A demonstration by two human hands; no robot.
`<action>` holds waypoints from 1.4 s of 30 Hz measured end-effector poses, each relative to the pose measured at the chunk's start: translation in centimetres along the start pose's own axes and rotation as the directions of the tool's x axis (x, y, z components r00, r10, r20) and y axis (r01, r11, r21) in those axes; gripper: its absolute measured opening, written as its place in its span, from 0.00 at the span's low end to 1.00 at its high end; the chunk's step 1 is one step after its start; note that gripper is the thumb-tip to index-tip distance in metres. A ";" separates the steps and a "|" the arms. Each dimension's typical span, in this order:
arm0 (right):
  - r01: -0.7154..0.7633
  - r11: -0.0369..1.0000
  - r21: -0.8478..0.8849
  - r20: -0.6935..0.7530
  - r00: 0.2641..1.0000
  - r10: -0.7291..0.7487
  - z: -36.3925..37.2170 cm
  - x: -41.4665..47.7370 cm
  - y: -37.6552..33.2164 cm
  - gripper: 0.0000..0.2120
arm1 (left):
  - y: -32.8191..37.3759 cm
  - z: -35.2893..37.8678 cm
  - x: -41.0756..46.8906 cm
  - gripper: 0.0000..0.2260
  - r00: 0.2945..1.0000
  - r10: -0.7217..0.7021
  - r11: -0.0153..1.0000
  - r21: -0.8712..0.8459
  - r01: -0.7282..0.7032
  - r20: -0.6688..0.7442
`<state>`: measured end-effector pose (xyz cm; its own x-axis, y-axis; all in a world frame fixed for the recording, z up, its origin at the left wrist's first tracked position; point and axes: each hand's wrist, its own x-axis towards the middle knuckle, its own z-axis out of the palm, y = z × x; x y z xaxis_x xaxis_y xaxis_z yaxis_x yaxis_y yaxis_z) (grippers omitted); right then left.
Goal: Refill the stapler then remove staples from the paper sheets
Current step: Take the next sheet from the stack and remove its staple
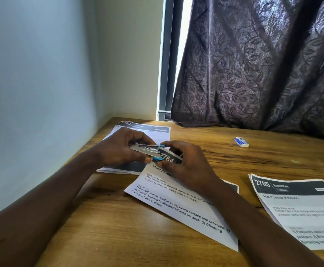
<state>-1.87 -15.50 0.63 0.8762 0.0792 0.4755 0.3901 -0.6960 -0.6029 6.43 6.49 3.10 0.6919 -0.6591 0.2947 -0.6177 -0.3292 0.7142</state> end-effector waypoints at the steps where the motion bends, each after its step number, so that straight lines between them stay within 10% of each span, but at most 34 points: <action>1: 0.000 1.000 0.003 -0.001 1.000 0.000 0.0 0.0 0.0 0.26 | 0.0 0.0 0.0 0.14 1.000 -0.008 1.000 0.004 0.008 0.003; 17: 0.046 0.996 0.081 -0.093 0.995 -0.038 0.2 0.3 0.5 0.10 | 0.2 -0.3 -0.3 0.25 0.965 -0.114 0.979 -0.137 0.150 0.238; 24: 0.070 0.968 0.240 -0.118 0.992 -0.042 0.7 0.2 0.3 0.11 | 0.2 1.1 -0.1 0.07 0.998 -0.065 0.991 -0.112 0.067 0.020; 42: -0.257 0.636 0.727 0.079 0.952 0.295 0.0 0.7 -0.5 0.06 | 0.7 3.4 0.2 0.09 0.999 -0.003 0.981 -0.194 -0.007 -0.050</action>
<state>-1.49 -15.04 1.23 0.9717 -0.0738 0.2244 0.2287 0.0559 -0.9719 4.89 3.79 1.53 0.7116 -0.6235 0.3239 -0.5383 -0.1875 0.8217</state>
